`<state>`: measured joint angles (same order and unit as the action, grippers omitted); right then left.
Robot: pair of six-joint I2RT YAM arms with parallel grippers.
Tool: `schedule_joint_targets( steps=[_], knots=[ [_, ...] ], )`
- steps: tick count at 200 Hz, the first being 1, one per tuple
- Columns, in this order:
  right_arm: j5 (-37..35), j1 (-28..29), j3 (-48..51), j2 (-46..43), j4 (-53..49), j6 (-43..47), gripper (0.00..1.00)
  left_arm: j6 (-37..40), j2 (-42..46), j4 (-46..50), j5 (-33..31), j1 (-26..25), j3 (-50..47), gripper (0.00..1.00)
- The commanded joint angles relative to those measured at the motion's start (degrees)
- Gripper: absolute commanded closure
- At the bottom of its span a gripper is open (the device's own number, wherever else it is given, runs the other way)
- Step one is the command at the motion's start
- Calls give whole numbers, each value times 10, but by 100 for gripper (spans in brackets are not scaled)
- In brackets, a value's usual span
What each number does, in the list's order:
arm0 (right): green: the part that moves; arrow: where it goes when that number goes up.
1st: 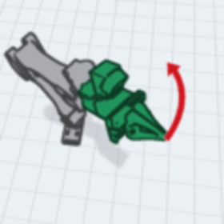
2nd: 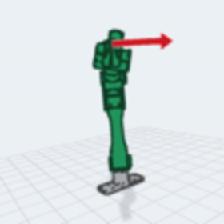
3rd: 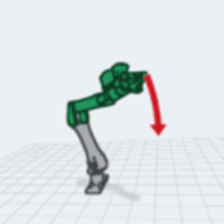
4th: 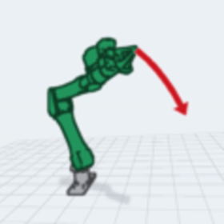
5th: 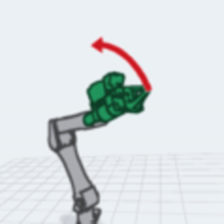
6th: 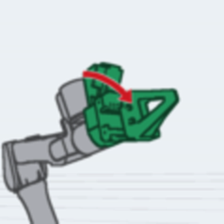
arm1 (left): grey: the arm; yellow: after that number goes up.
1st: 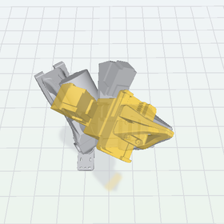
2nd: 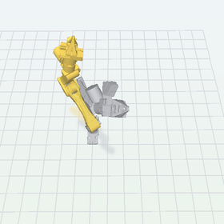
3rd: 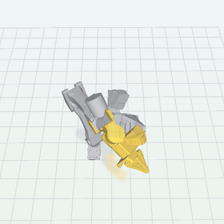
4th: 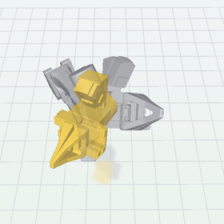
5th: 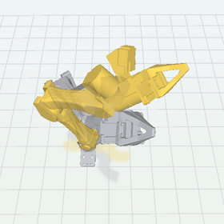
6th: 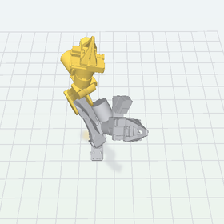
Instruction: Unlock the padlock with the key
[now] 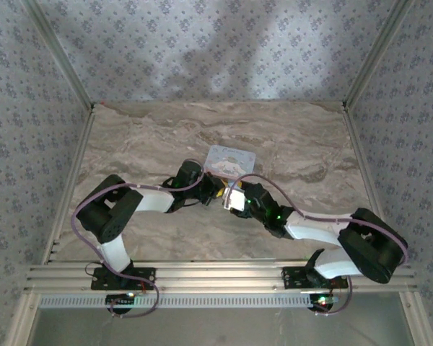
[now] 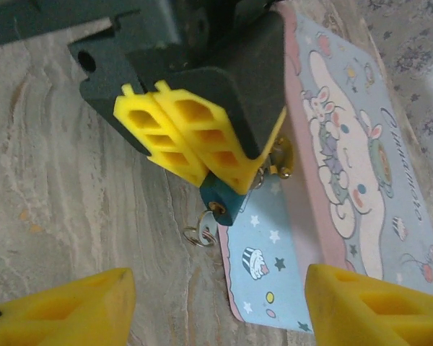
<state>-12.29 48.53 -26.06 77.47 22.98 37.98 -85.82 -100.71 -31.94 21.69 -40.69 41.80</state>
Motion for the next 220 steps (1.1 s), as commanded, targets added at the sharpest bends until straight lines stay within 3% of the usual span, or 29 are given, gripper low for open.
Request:
schedule_joint_targets(
  steps=[1, 63, 220],
  knots=[
    [-10, 4, 0, 20, 45, 14, 39, -10, 20, -25, 14, -5, 12, 100],
    [-27, 8, -11, 55, 67, 22, 57, -14, 17, -31, 16, -5, 13, 100],
    [-44, 8, -21, 84, 107, 27, 87, -23, 11, -46, 24, -5, 11, 100]
  ],
)
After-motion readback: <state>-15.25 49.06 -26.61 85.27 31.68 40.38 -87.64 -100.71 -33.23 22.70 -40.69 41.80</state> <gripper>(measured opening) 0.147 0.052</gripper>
